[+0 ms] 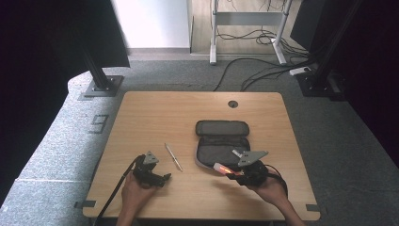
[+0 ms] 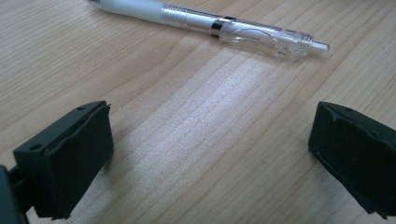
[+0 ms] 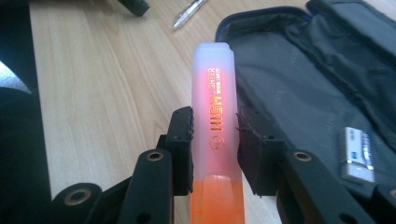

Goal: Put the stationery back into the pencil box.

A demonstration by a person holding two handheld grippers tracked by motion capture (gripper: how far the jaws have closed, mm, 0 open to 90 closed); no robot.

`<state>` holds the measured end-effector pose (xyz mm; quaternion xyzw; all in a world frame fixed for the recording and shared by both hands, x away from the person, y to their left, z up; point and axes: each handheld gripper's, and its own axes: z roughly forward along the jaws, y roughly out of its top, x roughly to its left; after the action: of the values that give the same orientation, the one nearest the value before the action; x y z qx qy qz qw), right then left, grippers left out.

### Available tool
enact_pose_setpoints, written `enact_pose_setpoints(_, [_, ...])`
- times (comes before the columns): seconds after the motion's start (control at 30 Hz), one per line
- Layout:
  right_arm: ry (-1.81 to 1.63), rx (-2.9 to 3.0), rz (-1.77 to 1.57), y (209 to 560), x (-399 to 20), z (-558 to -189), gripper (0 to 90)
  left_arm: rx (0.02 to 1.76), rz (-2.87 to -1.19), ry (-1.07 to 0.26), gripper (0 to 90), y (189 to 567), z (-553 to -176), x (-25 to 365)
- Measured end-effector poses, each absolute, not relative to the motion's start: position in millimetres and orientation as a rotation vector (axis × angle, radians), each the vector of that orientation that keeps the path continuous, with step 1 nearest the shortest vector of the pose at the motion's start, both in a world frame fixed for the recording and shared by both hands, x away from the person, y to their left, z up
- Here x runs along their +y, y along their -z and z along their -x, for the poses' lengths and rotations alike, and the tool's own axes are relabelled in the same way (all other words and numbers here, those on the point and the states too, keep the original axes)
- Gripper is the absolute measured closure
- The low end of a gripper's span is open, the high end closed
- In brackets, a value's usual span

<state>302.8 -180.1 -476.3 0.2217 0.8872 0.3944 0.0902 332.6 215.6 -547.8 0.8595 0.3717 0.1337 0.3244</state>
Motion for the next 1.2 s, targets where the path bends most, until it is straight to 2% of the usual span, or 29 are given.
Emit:
enact_pose_setpoints(0.63, [-1.149, 2.579, -0.684, 455.1, -179.1, -328.2, 65.5, 0.973, -2.256, -0.350, 0.0, 547.7, -332.6, 215.7])
enact_pose_setpoints(1.2, [-1.124, 2.527, -0.710, 451.7, -174.4, -354.9, 65.5, 0.971, -2.259, -0.353, 0.0, 547.6, -332.6, 215.9])
